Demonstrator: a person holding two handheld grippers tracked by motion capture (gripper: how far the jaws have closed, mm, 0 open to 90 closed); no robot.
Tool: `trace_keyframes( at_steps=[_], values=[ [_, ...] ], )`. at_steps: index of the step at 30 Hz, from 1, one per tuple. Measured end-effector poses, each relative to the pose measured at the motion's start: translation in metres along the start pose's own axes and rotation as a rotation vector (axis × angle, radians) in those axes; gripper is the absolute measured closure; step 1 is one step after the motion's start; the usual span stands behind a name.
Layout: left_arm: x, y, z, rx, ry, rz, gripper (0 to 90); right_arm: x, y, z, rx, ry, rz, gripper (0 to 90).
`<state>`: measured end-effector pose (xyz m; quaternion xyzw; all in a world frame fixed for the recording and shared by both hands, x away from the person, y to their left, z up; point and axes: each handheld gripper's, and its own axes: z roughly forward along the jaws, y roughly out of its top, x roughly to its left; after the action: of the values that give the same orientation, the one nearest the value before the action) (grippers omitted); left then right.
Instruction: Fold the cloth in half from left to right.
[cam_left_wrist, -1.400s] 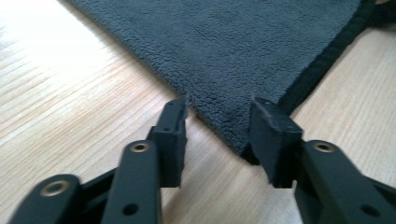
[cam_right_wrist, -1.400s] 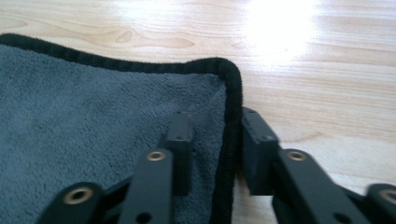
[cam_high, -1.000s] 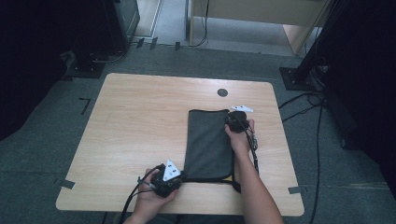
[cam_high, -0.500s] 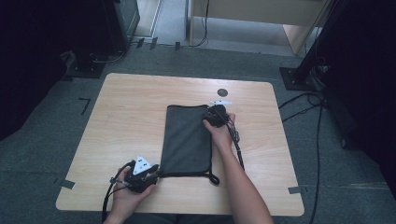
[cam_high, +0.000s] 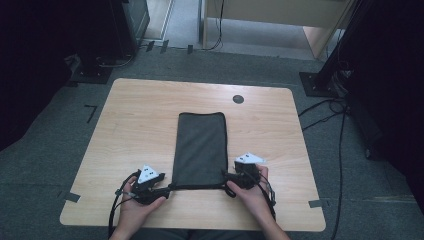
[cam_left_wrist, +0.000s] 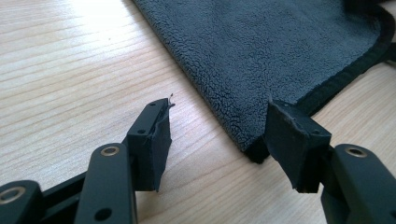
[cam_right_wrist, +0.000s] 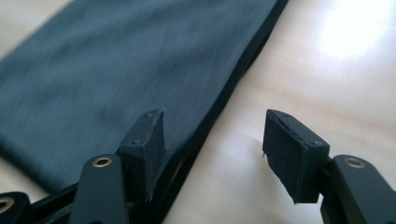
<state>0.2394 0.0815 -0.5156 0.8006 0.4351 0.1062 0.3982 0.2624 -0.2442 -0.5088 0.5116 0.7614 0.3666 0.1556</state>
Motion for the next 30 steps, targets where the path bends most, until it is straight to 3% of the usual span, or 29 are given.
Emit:
trace_keyframes(
  at_steps=[2, 4, 5, 8, 14, 20, 26, 28, 30],
  values=[
    [-0.002, 0.0, 0.0, 0.001, 0.012, 0.007, 42.2, 0.004, -0.007, -0.004, 0.01, -0.021, 0.002, 38.7],
    [-0.005, 0.0, 0.001, 0.008, 0.033, 0.023, 42.8, 0.01, -0.016, -0.005, 0.011, -0.057, -0.044, 39.2],
    [-0.006, 0.0, 0.001, 0.014, 0.039, 0.029, 42.9, 0.011, -0.018, -0.006, 0.003, -0.062, -0.041, 40.8],
    [-0.011, -0.001, -0.002, 0.034, 0.045, 0.038, 44.3, 0.018, -0.023, -0.013, 0.021, -0.067, -0.053, 45.6],
    [-0.024, -0.012, -0.01, 0.032, 0.046, 0.051, 44.8, 0.024, -0.037, -0.024, 0.0, -0.081, -0.047, 45.6],
    [-0.039, -0.022, -0.018, 0.04, 0.021, 0.071, 44.8, 0.029, -0.053, -0.038, -0.004, -0.085, -0.055, 45.4],
    [-0.047, -0.025, -0.021, 0.062, 0.025, 0.07, 44.4, 0.032, -0.061, -0.047, 0.001, -0.091, -0.058, 45.3],
    [-0.05, -0.026, -0.023, 0.064, 0.022, 0.068, 44.3, 0.033, -0.061, -0.049, 0.008, -0.099, -0.061, 41.9],
    [-0.053, -0.025, -0.024, 0.075, 0.025, 0.072, 42.3, 0.031, -0.06, -0.051, 0.027, -0.118, -0.085, 30.0]
  ],
)
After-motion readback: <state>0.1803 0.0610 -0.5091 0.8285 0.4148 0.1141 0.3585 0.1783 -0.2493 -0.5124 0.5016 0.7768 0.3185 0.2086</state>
